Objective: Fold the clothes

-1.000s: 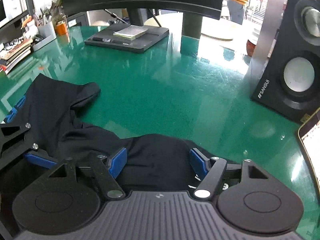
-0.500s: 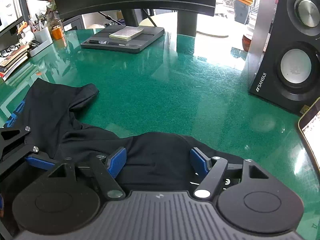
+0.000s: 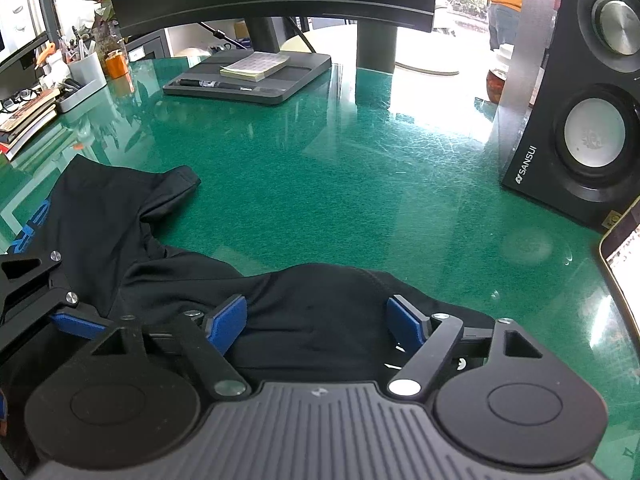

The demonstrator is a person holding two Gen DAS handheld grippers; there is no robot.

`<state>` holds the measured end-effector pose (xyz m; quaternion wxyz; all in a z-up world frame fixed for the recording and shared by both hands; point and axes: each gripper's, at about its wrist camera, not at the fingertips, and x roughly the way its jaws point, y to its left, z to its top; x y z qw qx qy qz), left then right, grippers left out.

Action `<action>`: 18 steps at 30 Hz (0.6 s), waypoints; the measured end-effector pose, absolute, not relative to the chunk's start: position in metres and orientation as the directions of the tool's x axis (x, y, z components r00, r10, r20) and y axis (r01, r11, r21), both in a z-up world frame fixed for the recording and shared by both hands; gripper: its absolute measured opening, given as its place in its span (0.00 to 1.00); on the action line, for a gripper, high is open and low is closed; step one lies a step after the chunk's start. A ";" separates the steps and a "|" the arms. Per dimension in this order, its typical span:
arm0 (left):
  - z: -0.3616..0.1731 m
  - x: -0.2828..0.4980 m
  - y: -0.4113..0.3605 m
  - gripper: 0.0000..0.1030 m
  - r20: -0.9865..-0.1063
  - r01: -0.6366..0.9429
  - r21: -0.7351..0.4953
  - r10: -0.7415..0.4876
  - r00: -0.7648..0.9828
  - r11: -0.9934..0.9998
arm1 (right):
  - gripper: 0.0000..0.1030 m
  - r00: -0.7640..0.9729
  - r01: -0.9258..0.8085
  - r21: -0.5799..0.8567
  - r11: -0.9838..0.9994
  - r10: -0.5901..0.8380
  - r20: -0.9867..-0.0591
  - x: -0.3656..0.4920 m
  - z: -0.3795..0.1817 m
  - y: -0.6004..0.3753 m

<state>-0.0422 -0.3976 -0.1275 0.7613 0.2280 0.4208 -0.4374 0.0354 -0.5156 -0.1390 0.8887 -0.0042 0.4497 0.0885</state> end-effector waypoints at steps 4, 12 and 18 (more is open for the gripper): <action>-0.128 -0.041 -0.400 0.99 -0.841 0.859 -0.015 -0.471 0.266 0.511 | 0.79 0.582 -0.159 0.071 0.985 0.152 -0.799 0.035 -0.139 -0.515; -0.131 -0.054 -0.393 1.00 -0.842 0.859 -0.010 -0.469 0.269 0.512 | 0.11 0.604 -0.171 0.081 0.982 0.170 -0.779 0.028 -0.132 -0.512; -0.130 -0.058 -0.391 1.00 -0.838 0.852 -0.008 -0.468 0.280 0.524 | 0.10 0.609 -0.356 0.077 0.931 0.294 -0.737 -0.022 -0.112 -0.493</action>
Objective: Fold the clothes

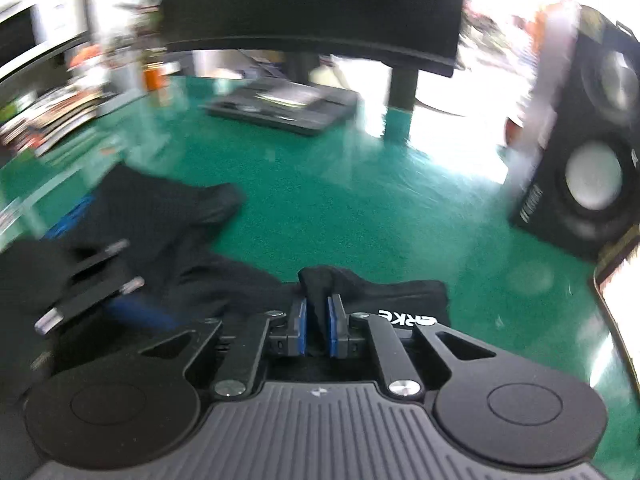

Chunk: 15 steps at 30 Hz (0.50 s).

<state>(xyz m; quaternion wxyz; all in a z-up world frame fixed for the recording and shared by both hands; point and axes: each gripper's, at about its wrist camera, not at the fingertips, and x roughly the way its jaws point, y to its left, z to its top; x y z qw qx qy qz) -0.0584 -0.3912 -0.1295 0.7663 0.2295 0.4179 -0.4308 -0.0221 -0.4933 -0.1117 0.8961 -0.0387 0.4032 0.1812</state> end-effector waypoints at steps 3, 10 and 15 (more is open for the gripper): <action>-0.131 -0.056 -0.387 1.00 -0.834 0.853 -0.007 -0.474 0.283 0.522 | 0.19 0.525 -0.440 0.159 0.884 0.397 -0.753 -0.042 -0.111 -0.491; -0.130 -0.053 -0.384 1.00 -0.832 0.857 -0.008 -0.479 0.280 0.515 | 0.82 0.474 -0.354 0.461 0.814 0.581 -0.662 -0.028 -0.091 -0.538; -0.130 -0.053 -0.383 1.00 -0.830 0.855 -0.007 -0.480 0.283 0.518 | 0.68 0.613 -0.161 0.485 0.860 0.472 -0.633 0.005 -0.090 -0.575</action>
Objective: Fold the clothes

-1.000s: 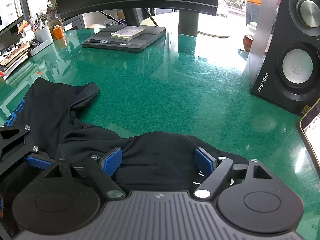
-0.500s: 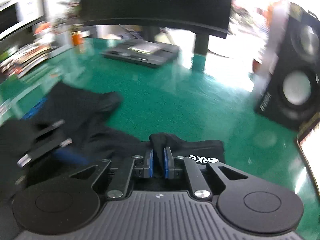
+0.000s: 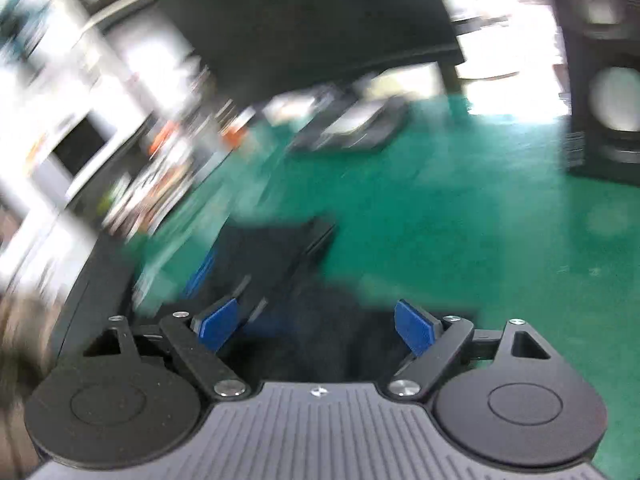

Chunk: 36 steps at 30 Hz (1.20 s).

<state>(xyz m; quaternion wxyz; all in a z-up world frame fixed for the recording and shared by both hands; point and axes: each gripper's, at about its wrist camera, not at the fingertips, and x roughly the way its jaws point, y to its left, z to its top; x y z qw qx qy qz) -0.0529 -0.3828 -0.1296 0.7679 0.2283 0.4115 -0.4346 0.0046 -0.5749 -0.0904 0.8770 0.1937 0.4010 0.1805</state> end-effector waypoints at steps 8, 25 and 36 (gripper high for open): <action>-0.131 -0.049 -0.386 1.00 -0.831 0.854 -0.007 -0.478 0.284 0.520 | 0.53 0.400 -0.436 0.241 0.867 0.426 -0.811 0.024 -0.126 -0.530; -0.131 -0.052 -0.387 1.00 -0.832 0.850 -0.006 -0.474 0.288 0.527 | 0.19 0.567 -0.229 0.187 0.955 0.288 -0.772 0.043 -0.108 -0.568; -0.130 -0.053 -0.387 1.00 -0.833 0.848 -0.006 -0.472 0.289 0.530 | 0.16 0.356 -0.383 0.431 0.817 0.561 -0.747 0.053 -0.140 -0.528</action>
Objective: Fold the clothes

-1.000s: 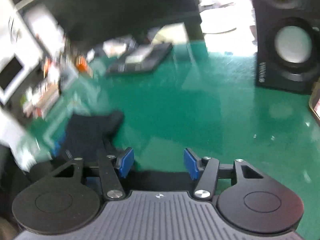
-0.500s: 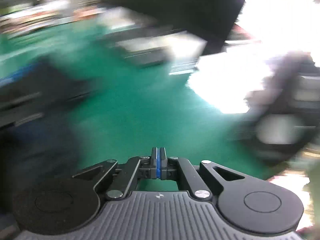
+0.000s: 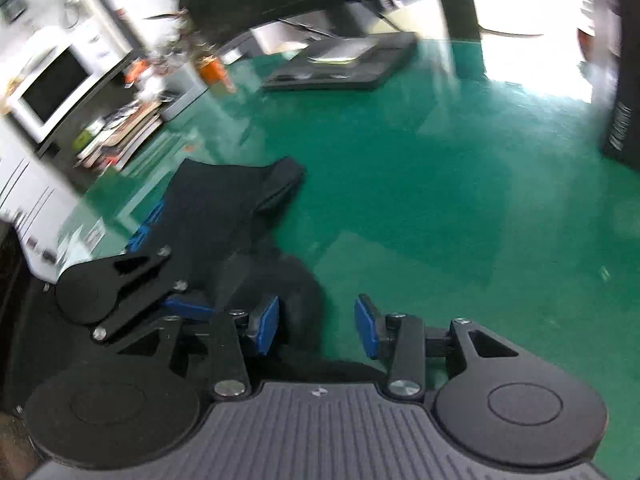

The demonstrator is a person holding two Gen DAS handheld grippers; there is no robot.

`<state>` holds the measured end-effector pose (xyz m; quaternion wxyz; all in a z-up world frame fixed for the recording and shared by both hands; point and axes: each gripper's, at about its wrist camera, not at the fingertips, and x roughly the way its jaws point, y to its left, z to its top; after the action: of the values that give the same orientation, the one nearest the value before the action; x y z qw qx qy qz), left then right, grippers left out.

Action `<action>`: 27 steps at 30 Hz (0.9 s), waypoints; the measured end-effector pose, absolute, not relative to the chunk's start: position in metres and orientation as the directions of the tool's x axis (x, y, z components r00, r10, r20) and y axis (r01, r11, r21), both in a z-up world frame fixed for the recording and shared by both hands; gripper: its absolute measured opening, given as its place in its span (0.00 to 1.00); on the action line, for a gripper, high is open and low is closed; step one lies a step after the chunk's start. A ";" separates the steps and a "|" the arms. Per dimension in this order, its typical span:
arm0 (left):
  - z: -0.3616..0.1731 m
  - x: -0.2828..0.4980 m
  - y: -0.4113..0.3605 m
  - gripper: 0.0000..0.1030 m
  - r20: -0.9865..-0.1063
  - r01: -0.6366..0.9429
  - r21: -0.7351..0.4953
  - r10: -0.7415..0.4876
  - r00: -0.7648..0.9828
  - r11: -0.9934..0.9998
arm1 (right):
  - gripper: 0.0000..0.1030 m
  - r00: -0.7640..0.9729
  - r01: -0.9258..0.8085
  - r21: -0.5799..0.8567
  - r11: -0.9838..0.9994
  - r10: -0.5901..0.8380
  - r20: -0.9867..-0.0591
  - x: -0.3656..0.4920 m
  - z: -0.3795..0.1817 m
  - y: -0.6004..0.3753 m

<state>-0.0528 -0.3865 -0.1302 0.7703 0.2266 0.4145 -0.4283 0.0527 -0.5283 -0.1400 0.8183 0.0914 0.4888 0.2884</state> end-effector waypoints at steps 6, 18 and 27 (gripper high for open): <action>-0.130 -0.054 -0.385 1.00 -0.829 0.847 -0.006 -0.477 0.293 0.532 | 0.03 0.366 -0.471 0.322 0.821 0.514 -0.776 0.037 -0.123 -0.512; -0.129 -0.049 -0.386 1.00 -0.834 0.839 -0.014 -0.469 0.290 0.544 | 0.66 0.713 -0.167 -0.024 0.986 0.103 -0.693 0.048 -0.094 -0.549; -0.099 0.008 -0.303 1.00 -0.804 0.612 -0.022 -0.377 0.459 0.791 | 0.66 0.665 0.072 0.348 0.935 0.215 -0.715 -0.029 -0.120 -0.614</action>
<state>0.0080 -0.3027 -0.0992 0.8431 0.1367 0.4296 -0.2934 -0.0286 -0.6137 -0.1197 0.8953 0.1763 0.4071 0.0401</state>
